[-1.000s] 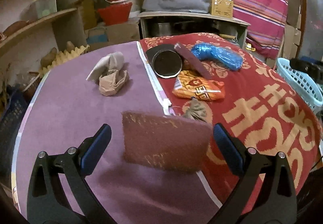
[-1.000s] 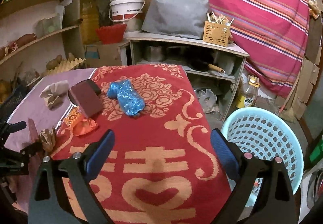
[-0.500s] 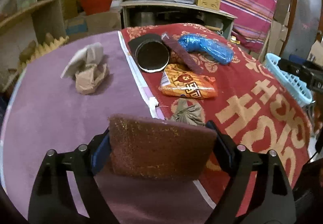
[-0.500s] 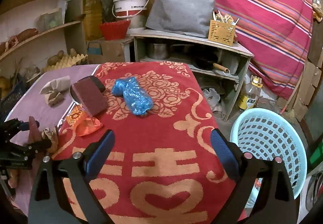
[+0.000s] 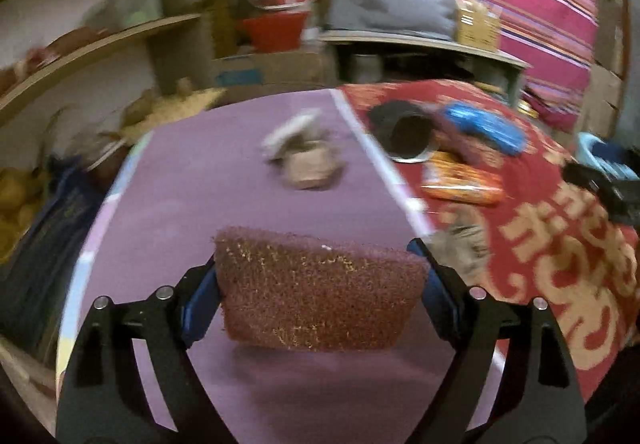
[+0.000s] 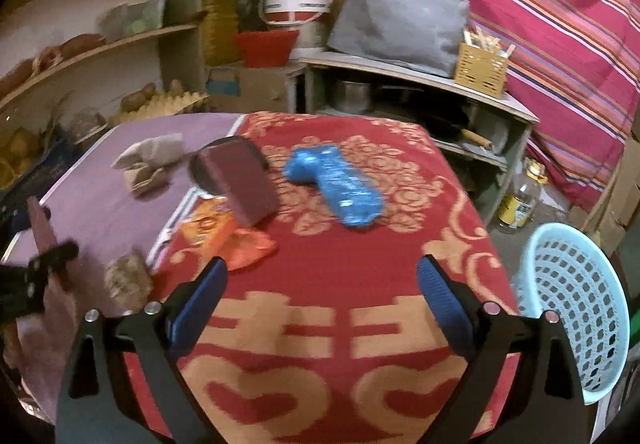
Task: Collect trash
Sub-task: 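Grasp the brown sponge pad with the left tool and lift it, then grasp the crumpled brown paper with the right tool and lift it while the left tool holds the sponge pad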
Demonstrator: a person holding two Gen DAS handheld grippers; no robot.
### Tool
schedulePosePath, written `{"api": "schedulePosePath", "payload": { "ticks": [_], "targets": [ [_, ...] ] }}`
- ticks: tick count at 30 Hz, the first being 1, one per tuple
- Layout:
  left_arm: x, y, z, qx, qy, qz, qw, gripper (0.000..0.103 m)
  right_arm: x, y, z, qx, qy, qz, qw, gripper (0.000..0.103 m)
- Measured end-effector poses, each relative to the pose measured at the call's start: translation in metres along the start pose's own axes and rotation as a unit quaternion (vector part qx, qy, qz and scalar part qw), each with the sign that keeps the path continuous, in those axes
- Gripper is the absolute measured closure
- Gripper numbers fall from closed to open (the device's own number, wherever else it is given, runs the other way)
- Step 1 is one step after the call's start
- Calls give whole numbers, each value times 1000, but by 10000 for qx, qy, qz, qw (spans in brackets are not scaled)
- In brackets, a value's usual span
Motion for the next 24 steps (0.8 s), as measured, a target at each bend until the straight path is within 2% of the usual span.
{"api": "schedulePosePath", "payload": {
  "ticks": [4, 7, 24],
  "targets": [
    [-4, -5, 41, -487, -326, -66, 9983, 19, -3, -2, 26, -225, -116, -15, 9997, 10],
    [-7, -5, 58, -641, -504, -109, 9966, 19, -2, -3, 41, -295, -203, 8, 9994, 10],
    [-23, -1, 117, -1117, -871, -286, 9895, 19, 14, -8, 110, -448, -570, 157, 9972, 10]
  ]
}}
Point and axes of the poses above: each gripper's, at about its wrist camera, not at the fingertips, and x roughly the way its jaws point, z to its left, y to its underside, the point moved 8 cm from there along x, roughly the way its jaws point, and after that the axes turned 14 degrees about -x, right-handed, at the moved point
